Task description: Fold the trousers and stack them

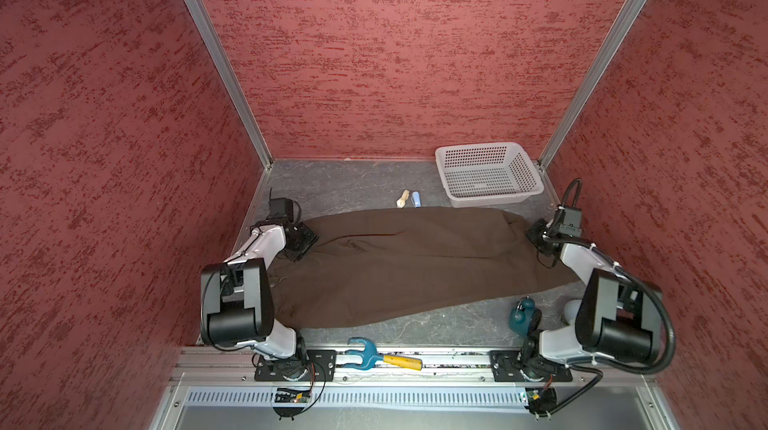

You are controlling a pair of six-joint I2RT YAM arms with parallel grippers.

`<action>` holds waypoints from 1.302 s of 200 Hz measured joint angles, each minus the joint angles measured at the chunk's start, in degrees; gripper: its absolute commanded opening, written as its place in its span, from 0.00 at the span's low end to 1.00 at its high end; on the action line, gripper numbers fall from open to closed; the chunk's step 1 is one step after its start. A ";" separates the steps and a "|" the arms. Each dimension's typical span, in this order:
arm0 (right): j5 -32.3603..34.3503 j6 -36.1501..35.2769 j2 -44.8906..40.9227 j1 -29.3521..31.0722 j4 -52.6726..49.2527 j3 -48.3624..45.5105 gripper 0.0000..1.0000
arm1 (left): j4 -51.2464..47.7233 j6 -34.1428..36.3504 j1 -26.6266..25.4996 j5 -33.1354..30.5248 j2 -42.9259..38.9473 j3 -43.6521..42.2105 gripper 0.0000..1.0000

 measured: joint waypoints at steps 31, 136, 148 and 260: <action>0.02 -2.36 5.77 3.78 -0.04 1.01 0.44 | -2.82 0.37 -0.83 -1.20 -5.16 -0.81 0.52; 1.51 -3.52 1.55 7.89 0.52 -5.35 0.45 | -5.95 -1.95 -0.85 -3.82 -10.34 -9.49 0.67; 1.31 -3.28 1.14 8.13 0.22 -5.55 0.44 | -6.16 -2.25 -0.85 -4.55 -10.27 -10.19 0.66; 2.54 -1.86 -2.54 11.89 -0.26 -9.53 0.25 | -3.02 -3.26 8.52 -7.10 -0.50 -5.86 0.00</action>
